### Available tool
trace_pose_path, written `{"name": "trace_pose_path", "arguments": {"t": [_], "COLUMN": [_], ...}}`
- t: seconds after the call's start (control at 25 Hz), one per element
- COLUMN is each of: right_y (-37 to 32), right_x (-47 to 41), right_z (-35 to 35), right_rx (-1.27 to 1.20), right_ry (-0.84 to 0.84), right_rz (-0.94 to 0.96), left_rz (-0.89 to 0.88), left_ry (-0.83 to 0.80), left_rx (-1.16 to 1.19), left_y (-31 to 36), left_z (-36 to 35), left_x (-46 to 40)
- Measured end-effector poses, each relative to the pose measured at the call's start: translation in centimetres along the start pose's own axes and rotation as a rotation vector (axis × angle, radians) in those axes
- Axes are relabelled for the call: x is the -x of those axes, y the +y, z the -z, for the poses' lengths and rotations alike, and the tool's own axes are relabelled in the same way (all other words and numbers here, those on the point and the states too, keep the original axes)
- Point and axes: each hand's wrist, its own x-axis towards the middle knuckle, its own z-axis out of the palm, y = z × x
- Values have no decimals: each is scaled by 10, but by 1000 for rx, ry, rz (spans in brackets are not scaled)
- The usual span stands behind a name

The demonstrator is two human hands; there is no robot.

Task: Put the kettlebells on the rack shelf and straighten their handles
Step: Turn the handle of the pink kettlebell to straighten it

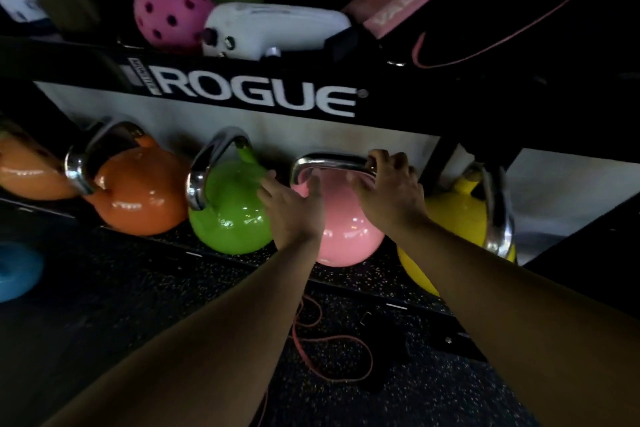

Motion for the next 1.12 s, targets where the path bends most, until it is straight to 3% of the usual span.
{"name": "trace_pose_path", "arguments": {"t": [0.16,0.36,0.48,0.72,0.92,1.12], "right_y": [-10,-19,-23,-14,-24,-24], "right_x": [-12,-7,10,15,29,20], "right_z": [-13,-14,-27,-26,-40,-37], "right_rx": [8,-7,-144,-665,-762,-966], "right_ry": [-68,26,130,34,116,113], "right_rz": [-59,-76,-154,-239,-276,-296], "left_rz": [51,97,46,4,-49,-71], "left_ry": [-196,-229,-332,-360,-638,-599], "left_rx": [9,72,188,366,344,298], "left_y": [5,23,12,-1,5,4], "left_z": [-3,-17,-18,-19,-19,-35], "left_x": [-10,-16,-37,-34,-59,-45]}}
